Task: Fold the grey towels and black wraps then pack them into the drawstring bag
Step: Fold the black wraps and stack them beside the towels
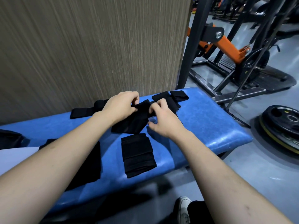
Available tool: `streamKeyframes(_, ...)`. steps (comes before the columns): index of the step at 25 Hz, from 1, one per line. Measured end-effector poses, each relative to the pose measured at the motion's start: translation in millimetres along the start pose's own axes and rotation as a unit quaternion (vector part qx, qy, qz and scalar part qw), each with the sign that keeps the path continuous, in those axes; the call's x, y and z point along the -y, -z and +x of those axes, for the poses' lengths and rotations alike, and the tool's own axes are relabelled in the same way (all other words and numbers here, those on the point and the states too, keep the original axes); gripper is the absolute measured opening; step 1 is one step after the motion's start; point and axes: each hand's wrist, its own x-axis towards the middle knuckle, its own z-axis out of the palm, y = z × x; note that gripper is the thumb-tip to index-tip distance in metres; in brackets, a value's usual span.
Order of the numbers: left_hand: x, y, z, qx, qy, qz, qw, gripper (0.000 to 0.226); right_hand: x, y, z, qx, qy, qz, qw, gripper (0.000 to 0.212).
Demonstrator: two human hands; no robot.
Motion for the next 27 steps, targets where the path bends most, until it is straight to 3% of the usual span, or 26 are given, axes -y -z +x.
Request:
streamKeyframes(5,7,11,-15,-0.088,-0.067,-0.006,0.994,0.029,3,7,0,-0.038,-0.065,0.149,0.986,0.032)
streamKeyframes(9,14,13,-22,-0.127,-0.102,-0.016,0.987,0.035,8,9,-2,0.032,-0.098,0.234,0.967,0.046)
streamKeyframes(17,15,19,-30,-0.12,-0.125,-0.143,0.975,0.04,16,0,3,0.111,-0.078,0.315,0.939,0.075)
streamKeyframes(22,14,25,-32,-0.143,-0.165,-0.195,0.956,0.031,19,-4,5,0.102,-0.085,0.315,0.94,0.067)
streamKeyframes(27,15,31,-37,-0.13,-0.17,-0.19,0.958,0.032,25,-1,6,0.06,-0.074,0.26,0.961,0.035)
